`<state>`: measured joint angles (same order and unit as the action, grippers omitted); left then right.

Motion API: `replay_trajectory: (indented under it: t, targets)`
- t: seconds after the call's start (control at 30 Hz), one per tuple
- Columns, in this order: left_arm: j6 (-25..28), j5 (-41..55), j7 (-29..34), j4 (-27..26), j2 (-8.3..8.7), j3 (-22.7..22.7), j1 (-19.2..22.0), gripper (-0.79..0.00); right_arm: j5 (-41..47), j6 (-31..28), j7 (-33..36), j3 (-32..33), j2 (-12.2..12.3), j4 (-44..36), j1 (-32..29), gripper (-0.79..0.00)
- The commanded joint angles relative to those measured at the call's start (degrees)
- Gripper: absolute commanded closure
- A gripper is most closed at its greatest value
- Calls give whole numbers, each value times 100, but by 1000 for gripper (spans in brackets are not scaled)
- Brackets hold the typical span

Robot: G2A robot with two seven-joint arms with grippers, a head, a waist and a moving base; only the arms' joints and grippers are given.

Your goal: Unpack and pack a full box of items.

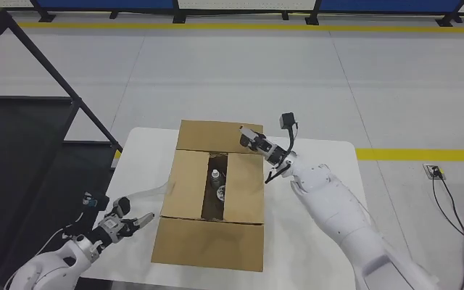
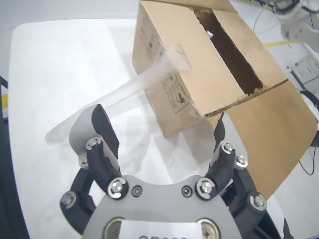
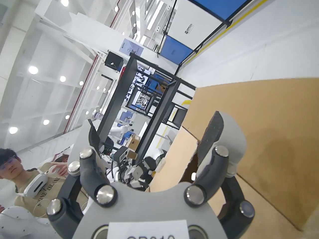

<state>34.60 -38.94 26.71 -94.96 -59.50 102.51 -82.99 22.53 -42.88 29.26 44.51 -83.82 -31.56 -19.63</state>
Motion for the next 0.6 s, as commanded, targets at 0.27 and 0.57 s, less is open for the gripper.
replay_trajectory:
  t: [0.27, 0.57]
  targets:
    - [-728, -282, -45, 370, -4, -303, 258, -785, -8, 79, 19, -5, 3, -53, -60, -785]
    - [-805, -750, -174, 621, -39, -920, 638, -785, -209, 951, 1086, -262, -86, -749, -360, -785]
